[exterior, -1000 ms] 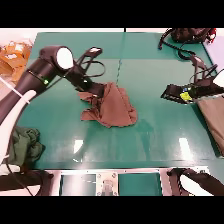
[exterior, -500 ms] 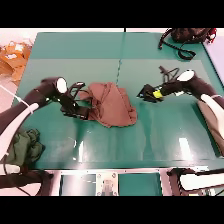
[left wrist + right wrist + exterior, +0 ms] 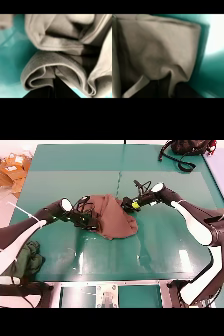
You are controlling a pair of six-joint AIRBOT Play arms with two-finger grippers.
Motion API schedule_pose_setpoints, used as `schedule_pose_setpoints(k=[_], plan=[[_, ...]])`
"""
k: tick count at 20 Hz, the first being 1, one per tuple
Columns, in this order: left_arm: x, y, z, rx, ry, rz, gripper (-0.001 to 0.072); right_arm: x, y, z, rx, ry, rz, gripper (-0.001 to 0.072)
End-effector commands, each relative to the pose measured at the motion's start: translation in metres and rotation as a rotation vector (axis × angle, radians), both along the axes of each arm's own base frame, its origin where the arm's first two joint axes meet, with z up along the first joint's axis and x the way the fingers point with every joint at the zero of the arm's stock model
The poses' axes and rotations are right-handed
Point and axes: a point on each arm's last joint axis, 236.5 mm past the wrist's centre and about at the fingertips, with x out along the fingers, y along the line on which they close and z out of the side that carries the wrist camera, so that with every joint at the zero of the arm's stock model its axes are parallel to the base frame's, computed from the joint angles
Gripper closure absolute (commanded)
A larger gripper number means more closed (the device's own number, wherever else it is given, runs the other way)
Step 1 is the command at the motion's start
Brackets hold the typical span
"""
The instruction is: Fold the shirts.
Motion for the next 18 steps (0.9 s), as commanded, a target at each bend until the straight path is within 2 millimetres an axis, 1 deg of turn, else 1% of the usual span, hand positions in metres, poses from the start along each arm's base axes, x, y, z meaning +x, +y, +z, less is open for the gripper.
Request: schedule_pose_setpoints(k=[1, 2, 3, 4, 6, 8, 10, 11, 13, 14, 15, 16, 17, 18], plan=[[0.008, 0.001, 0.011, -0.027, -0.017, -0.006, 0.0682, 0.014, 0.008, -0.002, 0.000, -0.053, 0.005, 0.0697], [0.011, 0.009, 0.017, -0.020, -0.019, -0.010, 0.0683, 0.017, 0.005, -0.001, -0.003, -0.074, 0.018, 0.0696], [0.014, 0.021, 0.025, -0.008, -0.025, -0.006, 0.0683, 0.019, 0.000, 0.001, -0.006, -0.089, 0.022, 0.0697], [0.017, 0.036, 0.034, 0.012, -0.035, 0.004, 0.0683, 0.024, -0.009, 0.003, -0.013, -0.096, 0.008, 0.0698], [0.021, 0.085, 0.049, 0.112, -0.056, 0.047, 0.0683, 0.035, -0.032, 0.012, -0.014, -0.112, -0.035, 0.0699], [0.017, 0.128, 0.057, 0.202, -0.049, 0.076, 0.0683, 0.041, -0.056, 0.019, -0.042, -0.130, -0.053, 0.0699], [0.013, 0.153, 0.060, 0.221, -0.022, 0.117, 0.0683, 0.041, -0.074, 0.024, -0.079, -0.145, -0.049, 0.0699], [0.015, 0.162, 0.061, 0.221, -0.017, 0.142, 0.0683, 0.040, -0.079, 0.027, -0.090, -0.149, -0.046, 0.0699], [0.021, 0.174, 0.062, 0.217, -0.026, 0.183, 0.0683, 0.037, -0.085, 0.035, -0.104, -0.159, -0.031, 0.0700], [0.025, 0.177, 0.065, 0.213, -0.041, 0.200, 0.0683, 0.037, -0.088, 0.043, -0.111, -0.174, -0.029, 0.0700], [0.033, 0.178, 0.074, 0.210, -0.068, 0.205, 0.0683, 0.038, -0.092, 0.053, -0.120, -0.196, -0.029, 0.0700], [0.045, 0.177, 0.091, 0.203, -0.114, 0.208, 0.0683, 0.040, -0.100, 0.071, -0.125, -0.233, -0.042, 0.0700], [0.059, 0.178, 0.114, 0.199, -0.179, 0.213, 0.0683, 0.043, -0.107, 0.093, -0.125, -0.276, -0.061, 0.0700], [0.074, 0.178, 0.144, 0.193, -0.257, 0.219, 0.0683, 0.045, -0.119, 0.121, -0.128, -0.328, -0.091, 0.0700]])
